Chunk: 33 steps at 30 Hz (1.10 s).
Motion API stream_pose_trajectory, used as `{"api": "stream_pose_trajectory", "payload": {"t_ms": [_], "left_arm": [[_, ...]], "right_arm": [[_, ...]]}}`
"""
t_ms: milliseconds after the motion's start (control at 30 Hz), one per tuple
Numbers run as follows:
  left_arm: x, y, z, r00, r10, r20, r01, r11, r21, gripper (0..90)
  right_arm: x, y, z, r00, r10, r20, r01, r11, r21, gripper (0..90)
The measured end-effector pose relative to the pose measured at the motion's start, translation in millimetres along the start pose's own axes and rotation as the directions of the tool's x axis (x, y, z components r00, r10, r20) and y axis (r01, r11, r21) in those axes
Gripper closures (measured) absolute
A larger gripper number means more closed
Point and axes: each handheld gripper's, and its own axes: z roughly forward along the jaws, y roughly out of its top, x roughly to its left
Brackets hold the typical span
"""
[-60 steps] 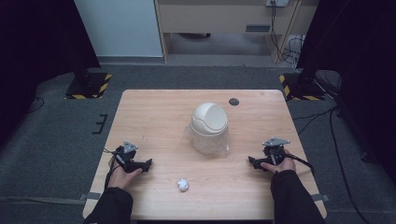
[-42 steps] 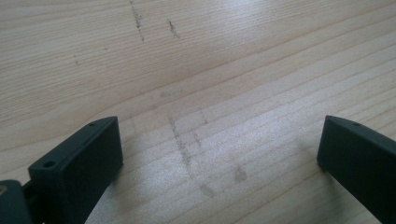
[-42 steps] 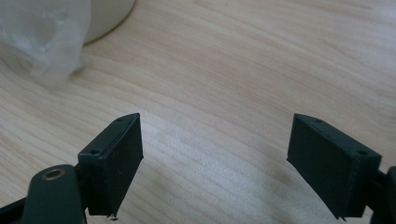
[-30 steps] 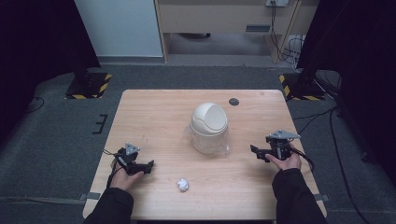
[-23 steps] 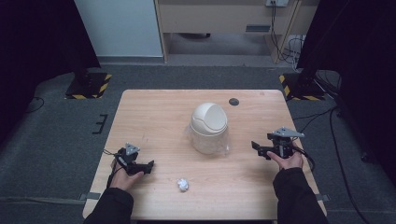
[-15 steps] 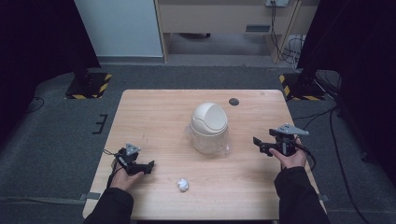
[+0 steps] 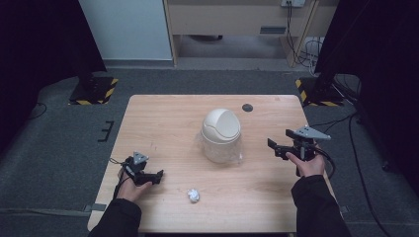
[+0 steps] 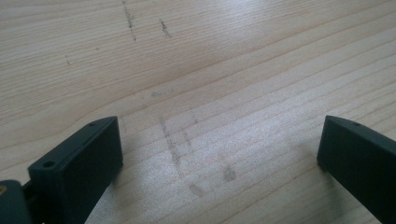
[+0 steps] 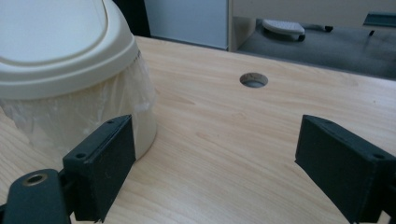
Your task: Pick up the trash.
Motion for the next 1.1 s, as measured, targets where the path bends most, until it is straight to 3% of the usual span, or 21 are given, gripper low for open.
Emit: {"api": "stream_pose_trajectory", "payload": {"t_ms": [233, 533, 1000, 1100], "left_arm": [[-0.1, 0.0, 0.0, 1.0, 0.001, 0.001, -0.001, 1.0, 0.0, 0.0], [-0.3, 0.1, 0.1, 1.0, 0.002, 0.002, -0.002, 1.0, 0.0, 0.0], [-0.7, 0.1, 0.0, 1.0, 0.005, 0.005, -0.005, 1.0, 0.001, 0.0], [-0.8, 0.0, 0.0, 1.0, 0.005, 0.006, -0.005, 1.0, 0.0, 0.0]], "right_arm": [[8.7, 11.1, 2.4, 0.9989, -0.045, -0.011, 0.045, 0.999, -0.02, 12.4], [12.3, 30.4, 1.0, 0.999, -0.032, -0.033, 0.029, 0.997, -0.071, 13.7], [34.9, 68.3, 26.8, 0.9933, -0.087, -0.076, 0.079, 0.992, -0.097, 13.2], [38.9, 72.9, 31.8, 0.9937, -0.065, -0.091, 0.054, 0.991, -0.119, 13.7]]}}
